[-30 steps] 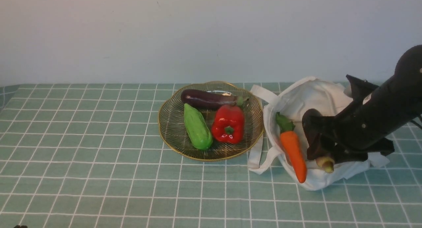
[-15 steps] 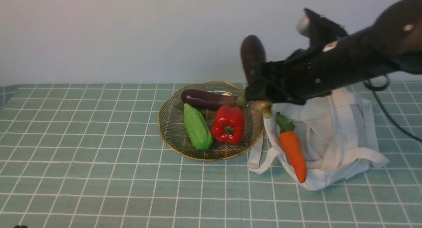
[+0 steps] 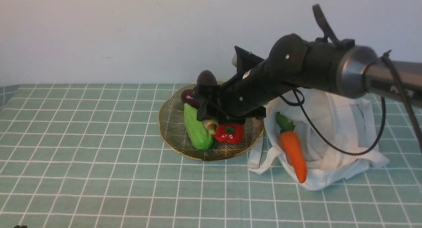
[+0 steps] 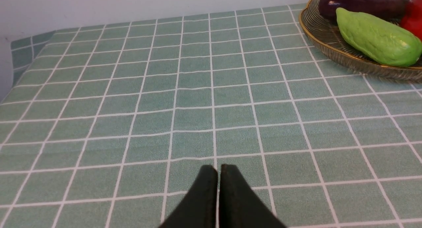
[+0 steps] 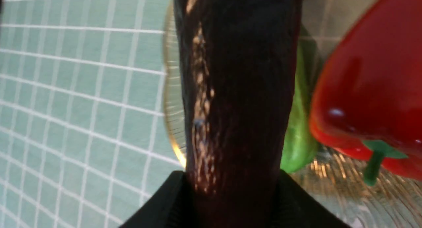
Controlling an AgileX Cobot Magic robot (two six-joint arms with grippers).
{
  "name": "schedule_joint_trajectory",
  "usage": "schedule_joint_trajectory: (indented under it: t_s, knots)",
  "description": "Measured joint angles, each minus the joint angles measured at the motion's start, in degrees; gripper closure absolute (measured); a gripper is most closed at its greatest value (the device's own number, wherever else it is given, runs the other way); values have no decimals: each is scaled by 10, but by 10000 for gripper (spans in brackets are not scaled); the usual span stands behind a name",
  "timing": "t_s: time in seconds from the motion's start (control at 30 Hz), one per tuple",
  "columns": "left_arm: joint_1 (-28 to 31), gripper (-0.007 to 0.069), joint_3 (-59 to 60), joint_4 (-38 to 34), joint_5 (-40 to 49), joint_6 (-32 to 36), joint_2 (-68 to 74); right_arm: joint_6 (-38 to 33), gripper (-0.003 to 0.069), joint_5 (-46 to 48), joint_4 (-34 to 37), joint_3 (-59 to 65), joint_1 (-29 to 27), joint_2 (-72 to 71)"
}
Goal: Take vegetables from cloth bag on blue coffee tablecloth place on plate.
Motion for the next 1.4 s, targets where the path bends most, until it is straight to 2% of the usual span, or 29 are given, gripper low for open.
schedule_joint_trajectory:
  t_s: [0.2,0.27,0.3,0.4,0.63,0.77,0.87,0.9,0.93,1.0,1.07,1.2,1.23,1.3,1.4]
  knots:
    - [0,629,0,0,0,0,0,16,247,-10,-12,0,1,19]
    - [0,629,0,0,0,0,0,16,198,-11,-12,0,1,20]
    - [0,629,0,0,0,0,0,16,148,-13,-12,0,1,20]
    - [0,629,0,0,0,0,0,16,84,-11,-12,0,1,20]
    - [0,629,0,0,0,0,0,-5,60,65,-12,-18,-11,-16]
    - [0,629,0,0,0,0,0,-59,115,219,-16,-85,-33,-58]
    - [0,629,0,0,0,0,0,-81,217,293,-25,-137,-41,-86]
    - [0,629,0,0,0,0,0,-81,224,295,-26,-138,-41,-88]
    - [0,629,0,0,0,0,0,-83,286,301,-37,-145,-42,-105]
    - [0,629,0,0,0,0,0,-83,328,305,-48,-146,-42,-121]
    - [0,629,0,0,0,0,0,-84,440,313,-80,-145,-42,-163]
    - [0,629,0,0,0,0,0,-84,583,315,-127,-120,-42,-253]
    - [0,629,0,0,0,0,0,-84,583,315,-130,-118,-42,-259]
    - [0,629,0,0,0,0,0,-84,645,316,-162,-78,-42,-349]
    - [0,629,0,0,0,0,0,-85,668,319,-195,-29,-42,-443]
